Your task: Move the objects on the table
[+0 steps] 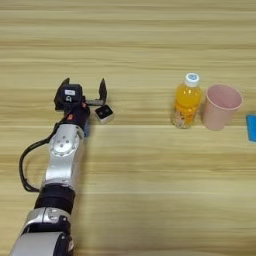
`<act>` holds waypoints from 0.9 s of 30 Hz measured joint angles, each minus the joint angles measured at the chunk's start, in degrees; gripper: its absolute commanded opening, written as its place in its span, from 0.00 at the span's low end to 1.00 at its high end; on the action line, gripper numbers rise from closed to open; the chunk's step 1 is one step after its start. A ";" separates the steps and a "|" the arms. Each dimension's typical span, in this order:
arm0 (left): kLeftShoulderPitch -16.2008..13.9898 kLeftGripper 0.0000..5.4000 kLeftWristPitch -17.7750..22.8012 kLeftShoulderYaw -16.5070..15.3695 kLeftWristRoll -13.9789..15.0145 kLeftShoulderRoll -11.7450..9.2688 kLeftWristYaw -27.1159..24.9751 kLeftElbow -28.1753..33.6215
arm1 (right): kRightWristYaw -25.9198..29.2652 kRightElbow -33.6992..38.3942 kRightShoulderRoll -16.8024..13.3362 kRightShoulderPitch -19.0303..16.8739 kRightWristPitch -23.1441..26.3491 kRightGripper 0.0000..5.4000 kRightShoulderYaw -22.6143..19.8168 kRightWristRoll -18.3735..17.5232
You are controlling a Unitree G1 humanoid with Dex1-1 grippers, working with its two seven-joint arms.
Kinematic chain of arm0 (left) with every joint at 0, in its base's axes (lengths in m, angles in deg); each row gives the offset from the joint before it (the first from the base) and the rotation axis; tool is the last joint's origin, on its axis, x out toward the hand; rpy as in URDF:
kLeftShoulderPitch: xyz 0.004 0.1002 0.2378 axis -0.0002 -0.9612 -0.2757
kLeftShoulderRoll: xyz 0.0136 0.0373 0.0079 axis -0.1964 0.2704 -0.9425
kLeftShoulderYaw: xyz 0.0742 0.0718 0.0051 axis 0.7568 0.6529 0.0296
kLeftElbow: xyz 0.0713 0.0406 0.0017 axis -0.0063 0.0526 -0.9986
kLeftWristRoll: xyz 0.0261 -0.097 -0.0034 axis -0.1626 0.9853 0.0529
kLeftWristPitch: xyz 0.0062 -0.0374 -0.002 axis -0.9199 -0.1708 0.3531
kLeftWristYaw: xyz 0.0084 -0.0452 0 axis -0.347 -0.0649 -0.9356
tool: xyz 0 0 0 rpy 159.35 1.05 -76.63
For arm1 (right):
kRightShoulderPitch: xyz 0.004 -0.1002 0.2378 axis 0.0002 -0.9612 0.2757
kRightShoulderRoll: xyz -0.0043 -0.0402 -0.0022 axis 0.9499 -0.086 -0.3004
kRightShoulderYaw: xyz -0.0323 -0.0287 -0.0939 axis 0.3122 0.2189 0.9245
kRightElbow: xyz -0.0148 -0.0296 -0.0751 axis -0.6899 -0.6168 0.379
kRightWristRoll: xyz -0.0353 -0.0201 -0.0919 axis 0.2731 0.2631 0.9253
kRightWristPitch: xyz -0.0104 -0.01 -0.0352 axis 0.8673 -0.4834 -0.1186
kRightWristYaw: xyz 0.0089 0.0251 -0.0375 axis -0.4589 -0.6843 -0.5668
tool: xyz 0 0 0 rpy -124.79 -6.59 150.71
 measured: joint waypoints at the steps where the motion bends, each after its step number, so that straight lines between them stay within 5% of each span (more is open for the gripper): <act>1: -1.18 1.00 0.46 -0.01 0.15 -0.24 -0.42 1.14 | -1.03 -0.85 0.11 0.25 -1.19 1.00 0.05 0.92; 13: -16.23 1.00 13.08 2.83 0.63 -0.51 -3.34 25.00 | -3.47 -2.51 1.51 1.38 -2.91 1.00 1.31 2.41; 19: -22.37 1.00 17.06 4.80 0.75 -0.82 -5.08 31.10 | -4.30 -2.50 1.55 1.42 -2.94 1.00 1.34 2.40; 27: -23.08 1.00 20.22 4.82 -0.25 -1.40 -4.10 29.88 | -4.32 -2.50 1.55 1.43 -2.94 1.00 1.33 2.31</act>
